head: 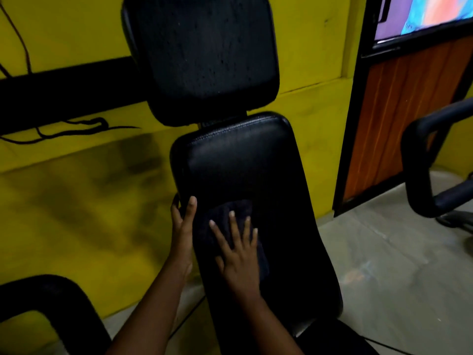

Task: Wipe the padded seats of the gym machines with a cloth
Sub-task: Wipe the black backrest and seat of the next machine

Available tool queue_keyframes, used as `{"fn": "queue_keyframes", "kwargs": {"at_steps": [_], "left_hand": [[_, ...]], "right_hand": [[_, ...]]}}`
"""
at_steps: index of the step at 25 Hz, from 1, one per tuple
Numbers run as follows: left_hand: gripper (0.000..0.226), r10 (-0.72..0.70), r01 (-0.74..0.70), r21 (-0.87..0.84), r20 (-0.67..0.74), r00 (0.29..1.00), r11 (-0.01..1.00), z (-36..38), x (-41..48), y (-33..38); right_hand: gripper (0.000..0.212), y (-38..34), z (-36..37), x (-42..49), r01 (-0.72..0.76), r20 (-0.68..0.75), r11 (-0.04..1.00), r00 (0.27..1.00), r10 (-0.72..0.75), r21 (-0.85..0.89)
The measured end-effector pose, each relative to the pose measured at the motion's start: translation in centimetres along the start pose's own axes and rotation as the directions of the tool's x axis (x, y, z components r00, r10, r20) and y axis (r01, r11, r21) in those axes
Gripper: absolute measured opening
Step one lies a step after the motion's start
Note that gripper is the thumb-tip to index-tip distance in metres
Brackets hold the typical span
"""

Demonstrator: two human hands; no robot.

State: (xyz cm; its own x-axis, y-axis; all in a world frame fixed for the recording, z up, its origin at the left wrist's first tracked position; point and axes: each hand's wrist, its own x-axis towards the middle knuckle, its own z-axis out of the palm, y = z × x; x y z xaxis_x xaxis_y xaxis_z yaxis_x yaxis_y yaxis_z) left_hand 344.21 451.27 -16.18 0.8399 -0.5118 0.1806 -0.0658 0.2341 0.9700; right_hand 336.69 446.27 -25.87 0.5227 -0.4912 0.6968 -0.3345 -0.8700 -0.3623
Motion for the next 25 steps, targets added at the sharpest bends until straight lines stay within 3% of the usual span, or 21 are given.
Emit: {"fn": "queue_keyframes", "kwargs": {"at_steps": [2, 6, 8, 10, 12, 14, 16, 17, 18, 20, 21, 23, 25], "left_hand": [[0.072, 0.029, -0.029, 0.003, 0.045, 0.999, 1.000, 0.6, 1.7, 2.4], [0.130, -0.025, 0.017, 0.078, 0.098, 0.995, 0.997, 0.8, 4.5, 5.3], [0.141, -0.089, 0.076, 0.090, 0.149, 0.985, 0.993, 0.6, 4.6, 5.9], [0.120, -0.097, 0.089, 0.057, 0.156, 0.983, 0.994, 0.4, 4.6, 5.5], [0.090, -0.067, 0.064, 0.027, 0.174, 0.982, 0.998, 0.5, 4.5, 5.6], [0.095, -0.084, 0.079, 0.028, 0.222, 0.971, 0.996, 0.7, 3.9, 5.9], [0.113, -0.082, 0.085, -0.005, 0.197, 0.977, 0.996, 0.6, 3.8, 6.1], [0.128, -0.080, 0.084, -0.014, 0.185, 0.979, 0.996, 0.5, 3.9, 6.1], [0.133, -0.082, 0.085, -0.009, 0.174, 0.981, 0.996, 0.6, 4.0, 6.0], [0.111, -0.059, 0.063, -0.020, 0.154, 0.986, 0.998, 0.8, 4.1, 5.6], [0.093, -0.055, 0.059, -0.030, 0.121, 0.991, 0.998, 0.9, 4.2, 5.4], [0.072, -0.056, 0.060, -0.032, 0.114, 0.992, 0.998, 1.0, 4.3, 5.4], [0.091, -0.062, 0.070, -0.034, 0.188, 0.980, 0.997, 0.9, 4.0, 6.1]], "right_hand": [[0.083, 3.7, -1.7, 3.9, -0.061, -0.070, 0.998, 0.996, 0.059, -0.031], [0.070, 7.7, -6.7, 13.2, -0.405, -0.165, 0.905, 0.891, 0.423, 0.133], [0.068, 6.0, -7.4, 15.7, -0.464, -0.193, 0.862, 0.844, 0.500, 0.203], [0.069, 2.4, -6.4, 16.5, -0.376, -0.256, 0.919, 0.882, 0.395, 0.119], [0.070, -2.0, -4.5, 15.1, -0.175, -0.249, 0.985, 0.954, 0.170, 0.001], [0.077, -3.7, -3.8, 12.6, 0.054, -0.171, 0.995, 0.983, -0.069, -0.088], [0.083, -0.4, -5.1, 12.8, 0.238, -0.115, 0.952, 0.958, -0.262, -0.190], [0.080, 1.7, -5.8, 13.7, 0.207, -0.131, 0.954, 0.962, -0.239, -0.217], [0.074, 3.4, -6.5, 14.7, 0.092, -0.173, 0.978, 0.977, -0.125, -0.188], [0.063, 4.2, -7.5, 16.9, -0.209, -0.247, 0.978, 0.947, 0.203, 0.001], [0.061, 3.2, -7.1, 17.5, -0.272, -0.259, 0.961, 0.926, 0.275, 0.046], [0.062, -0.5, -5.7, 17.2, -0.224, -0.274, 0.974, 0.938, 0.213, -0.010], [0.066, -3.6, -4.7, 15.6, -0.082, -0.231, 0.995, 0.971, 0.067, -0.056]]}}
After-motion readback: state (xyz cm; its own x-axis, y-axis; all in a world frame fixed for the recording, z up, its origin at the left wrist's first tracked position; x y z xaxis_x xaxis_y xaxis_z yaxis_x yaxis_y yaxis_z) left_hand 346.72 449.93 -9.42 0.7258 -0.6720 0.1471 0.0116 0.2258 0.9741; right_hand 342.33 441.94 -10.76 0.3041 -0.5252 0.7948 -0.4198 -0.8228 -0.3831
